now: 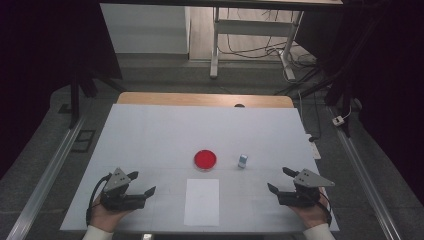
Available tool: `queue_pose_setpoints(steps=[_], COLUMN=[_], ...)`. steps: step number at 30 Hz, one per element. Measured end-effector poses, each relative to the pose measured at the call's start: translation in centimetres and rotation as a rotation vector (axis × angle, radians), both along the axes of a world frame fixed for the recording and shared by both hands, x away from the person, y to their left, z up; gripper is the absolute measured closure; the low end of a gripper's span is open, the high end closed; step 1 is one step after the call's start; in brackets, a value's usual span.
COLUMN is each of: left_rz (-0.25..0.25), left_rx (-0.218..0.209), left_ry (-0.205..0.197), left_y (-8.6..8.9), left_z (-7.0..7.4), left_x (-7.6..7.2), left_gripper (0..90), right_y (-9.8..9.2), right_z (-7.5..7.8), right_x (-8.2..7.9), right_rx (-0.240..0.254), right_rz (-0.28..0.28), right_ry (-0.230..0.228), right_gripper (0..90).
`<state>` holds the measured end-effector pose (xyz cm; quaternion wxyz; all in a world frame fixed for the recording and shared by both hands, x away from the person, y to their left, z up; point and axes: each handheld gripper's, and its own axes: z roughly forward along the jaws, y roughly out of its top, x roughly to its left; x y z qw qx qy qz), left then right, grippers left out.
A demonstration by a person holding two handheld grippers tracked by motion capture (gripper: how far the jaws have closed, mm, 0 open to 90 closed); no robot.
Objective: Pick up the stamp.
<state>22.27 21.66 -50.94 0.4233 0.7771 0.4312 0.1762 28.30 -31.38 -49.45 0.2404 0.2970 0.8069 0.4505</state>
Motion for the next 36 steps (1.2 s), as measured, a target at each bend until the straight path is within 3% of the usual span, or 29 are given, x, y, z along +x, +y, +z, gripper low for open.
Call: queue_pose_setpoints(steps=[10, 23, 36], left_rz=[-0.01, 0.008, 0.009], left_rx=[0.0, 0.011, 0.032], left_ry=[0.008, 0.003, 0.0], left_y=[-0.31, -0.12, -0.53], left_z=[-0.26, -0.38, -0.51], left_x=[0.05, 0.12, 0.31], left_gripper=[16.6, 16.9, 17.6], right_y=[0.05, -0.02, -0.03], right_z=[-0.13, -0.14, 0.71], right_x=[0.04, 0.1, 0.48], right_rx=[-0.005, -0.003, 0.005], right_rz=[0.002, 0.006, 0.005], right_ry=[0.025, 0.019, 0.025], right_gripper=[23.9, 26.6, 28.2])
